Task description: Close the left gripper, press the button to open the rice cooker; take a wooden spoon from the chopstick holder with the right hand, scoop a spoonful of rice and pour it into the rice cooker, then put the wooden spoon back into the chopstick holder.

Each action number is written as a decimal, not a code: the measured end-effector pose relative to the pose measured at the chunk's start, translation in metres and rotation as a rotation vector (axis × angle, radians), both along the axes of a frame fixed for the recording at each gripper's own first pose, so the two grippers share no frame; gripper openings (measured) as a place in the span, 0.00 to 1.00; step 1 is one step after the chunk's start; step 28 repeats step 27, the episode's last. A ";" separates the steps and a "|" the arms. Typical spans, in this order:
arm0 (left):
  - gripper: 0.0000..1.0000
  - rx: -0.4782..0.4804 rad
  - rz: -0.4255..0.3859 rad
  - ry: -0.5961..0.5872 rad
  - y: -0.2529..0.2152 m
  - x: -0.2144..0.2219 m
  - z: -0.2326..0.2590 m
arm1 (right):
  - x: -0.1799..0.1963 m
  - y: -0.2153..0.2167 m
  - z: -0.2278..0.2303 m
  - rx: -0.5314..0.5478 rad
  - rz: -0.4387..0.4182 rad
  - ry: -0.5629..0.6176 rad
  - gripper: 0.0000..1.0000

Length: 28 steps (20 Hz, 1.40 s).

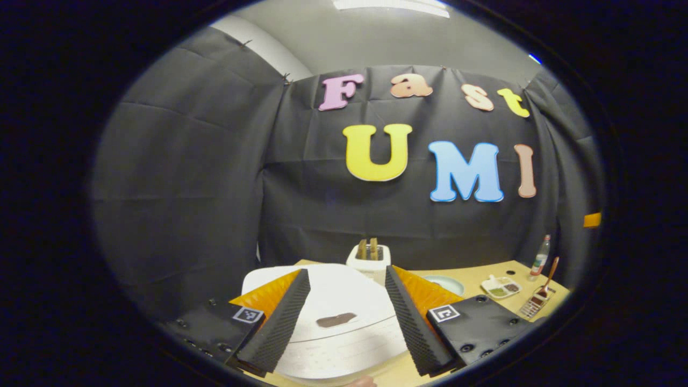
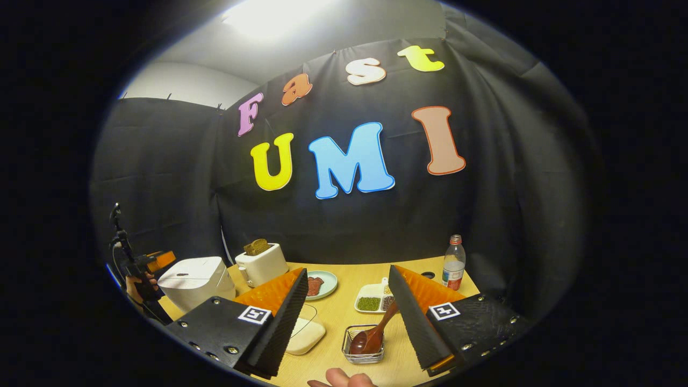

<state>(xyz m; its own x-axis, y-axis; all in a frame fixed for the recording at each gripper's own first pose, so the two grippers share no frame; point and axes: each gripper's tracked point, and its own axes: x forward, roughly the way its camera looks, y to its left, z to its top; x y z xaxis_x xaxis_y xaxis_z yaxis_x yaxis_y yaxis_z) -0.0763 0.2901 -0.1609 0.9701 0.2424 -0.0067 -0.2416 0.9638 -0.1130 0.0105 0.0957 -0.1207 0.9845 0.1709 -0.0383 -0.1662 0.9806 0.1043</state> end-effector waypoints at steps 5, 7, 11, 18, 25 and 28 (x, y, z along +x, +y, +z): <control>0.98 0.126 -0.107 -0.064 -0.091 0.026 0.082 | 0.013 -0.003 0.018 -0.016 -0.060 -0.020 0.91; 0.99 0.173 -0.114 -0.082 -0.118 0.038 0.098 | 0.020 -0.007 0.025 -0.030 -0.113 -0.016 0.91; 0.96 0.114 -0.201 -0.058 -0.179 0.058 0.102 | 0.013 0.005 0.042 -0.019 -0.128 -0.020 0.92; 0.97 0.055 -0.246 -0.013 -0.206 0.068 0.156 | 0.010 -0.012 0.098 -0.037 -0.189 -0.068 0.92; 1.00 0.066 -0.248 -0.007 -0.197 0.053 0.169 | -0.001 -0.004 0.125 -0.069 -0.186 -0.108 0.91; 0.96 0.054 -0.234 -0.008 -0.185 0.049 0.170 | -0.002 0.003 0.126 -0.087 -0.184 -0.106 0.91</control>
